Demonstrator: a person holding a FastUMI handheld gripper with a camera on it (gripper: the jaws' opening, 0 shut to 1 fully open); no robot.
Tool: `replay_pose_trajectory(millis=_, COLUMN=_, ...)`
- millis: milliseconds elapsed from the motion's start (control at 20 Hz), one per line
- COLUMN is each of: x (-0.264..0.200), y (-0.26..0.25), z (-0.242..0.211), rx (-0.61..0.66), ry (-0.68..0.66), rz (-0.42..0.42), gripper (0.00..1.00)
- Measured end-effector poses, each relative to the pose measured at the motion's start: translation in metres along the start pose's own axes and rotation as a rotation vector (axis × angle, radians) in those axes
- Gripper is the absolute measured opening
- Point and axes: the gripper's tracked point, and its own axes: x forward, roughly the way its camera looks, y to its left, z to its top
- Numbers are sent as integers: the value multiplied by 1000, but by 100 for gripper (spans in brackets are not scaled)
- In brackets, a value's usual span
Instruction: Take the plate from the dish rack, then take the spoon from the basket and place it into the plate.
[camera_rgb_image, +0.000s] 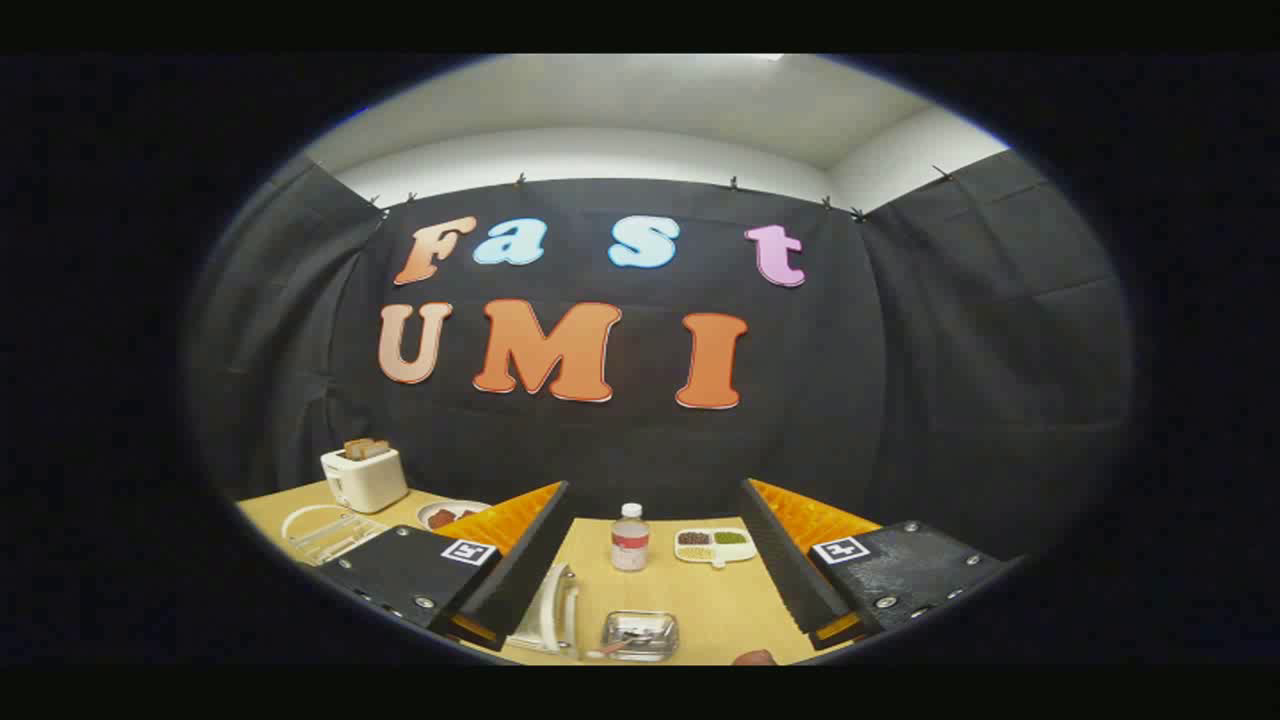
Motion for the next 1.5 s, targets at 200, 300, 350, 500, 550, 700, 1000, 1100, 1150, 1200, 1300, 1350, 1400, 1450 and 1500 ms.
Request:
replay_pose_trajectory(millis=200, x=-21, y=38, z=-5, rx=146, ry=88, rz=-25, gripper=99)
replay_pose_trajectory(millis=300, x=-29, y=48, z=-11, rx=178, ry=137, rz=-18, gripper=99)
replay_pose_trajectory(millis=350, x=-28, y=45, z=-7, rx=182, ry=132, rz=-29, gripper=99)
replay_pose_trajectory(millis=500, x=-29, y=36, z=2, rx=140, ry=128, rz=-57, gripper=99)
replay_pose_trajectory(millis=550, x=-27, y=33, z=6, rx=124, ry=126, rz=-63, gripper=99)
replay_pose_trajectory(millis=700, x=-27, y=29, z=16, rx=115, ry=132, rz=-65, gripper=99)
replay_pose_trajectory(millis=1000, x=-16, y=29, z=25, rx=129, ry=116, rz=-41, gripper=99)
replay_pose_trajectory(millis=1100, x=-16, y=31, z=22, rx=120, ry=127, rz=-34, gripper=99)
replay_pose_trajectory(millis=1150, x=-16, y=33, z=21, rx=118, ry=126, rz=-25, gripper=99)
replay_pose_trajectory(millis=1200, x=-17, y=36, z=23, rx=114, ry=114, rz=-14, gripper=99)
replay_pose_trajectory(millis=1300, x=-15, y=36, z=17, rx=100, ry=115, rz=-12, gripper=99)
replay_pose_trajectory(millis=1350, x=-14, y=37, z=16, rx=98, ry=111, rz=-10, gripper=99)
replay_pose_trajectory(millis=1400, x=-13, y=41, z=20, rx=102, ry=83, rz=6, gripper=99)
replay_pose_trajectory(millis=1450, x=-11, y=45, z=26, rx=103, ry=48, rz=23, gripper=99)
replay_pose_trajectory(millis=1500, x=-10, y=48, z=27, rx=100, ry=27, rz=36, gripper=98)
